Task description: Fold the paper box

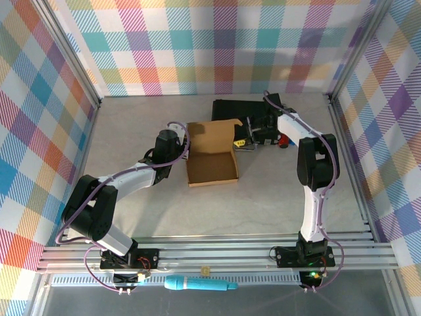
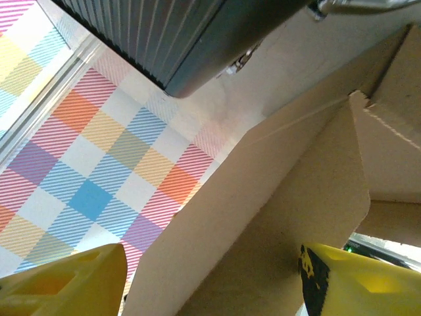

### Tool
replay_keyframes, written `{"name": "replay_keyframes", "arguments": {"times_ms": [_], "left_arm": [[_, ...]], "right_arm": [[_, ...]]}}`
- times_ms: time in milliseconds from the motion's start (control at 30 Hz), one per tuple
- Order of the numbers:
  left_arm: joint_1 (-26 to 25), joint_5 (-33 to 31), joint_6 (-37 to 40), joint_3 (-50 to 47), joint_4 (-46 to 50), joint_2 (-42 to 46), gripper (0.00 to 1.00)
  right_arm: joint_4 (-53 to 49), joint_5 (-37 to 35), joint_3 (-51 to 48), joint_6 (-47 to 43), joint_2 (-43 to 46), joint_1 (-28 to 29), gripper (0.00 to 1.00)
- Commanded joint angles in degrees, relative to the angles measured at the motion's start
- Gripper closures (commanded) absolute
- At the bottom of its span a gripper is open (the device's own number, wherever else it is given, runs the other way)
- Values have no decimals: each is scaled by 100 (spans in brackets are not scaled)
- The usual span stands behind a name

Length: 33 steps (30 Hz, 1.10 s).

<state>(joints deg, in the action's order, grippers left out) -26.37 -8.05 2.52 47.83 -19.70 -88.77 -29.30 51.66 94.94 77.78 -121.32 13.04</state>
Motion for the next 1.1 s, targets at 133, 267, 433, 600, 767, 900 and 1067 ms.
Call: {"name": "replay_keyframes", "arguments": {"times_ms": [133, 267, 433, 600, 767, 900, 1067], "left_arm": [[21, 74, -67, 155, -182, 26, 100], [21, 70, -66, 164, -174, 25, 100], [20, 84, -94, 174, -190, 27, 100], [9, 86, -118, 191, -215, -10, 100], [1, 140, -253, 220, -265, -27, 100], [2, 319, -838, 308, -118, 110, 77], [-30, 808, -2388, 294, 176, 630, 49]], "right_arm": [[82, 152, 166, 246, 83, 154, 33], [118, 151, 153, 312, 70, 205, 40], [178, 142, 140, 424, 49, 269, 50], [204, 129, 139, 516, 35, 313, 57], [140, 51, 131, 530, 32, 340, 67], [-67, -108, 156, 250, 41, 338, 77], [-168, -381, 8, -185, 179, 338, 89]]}}
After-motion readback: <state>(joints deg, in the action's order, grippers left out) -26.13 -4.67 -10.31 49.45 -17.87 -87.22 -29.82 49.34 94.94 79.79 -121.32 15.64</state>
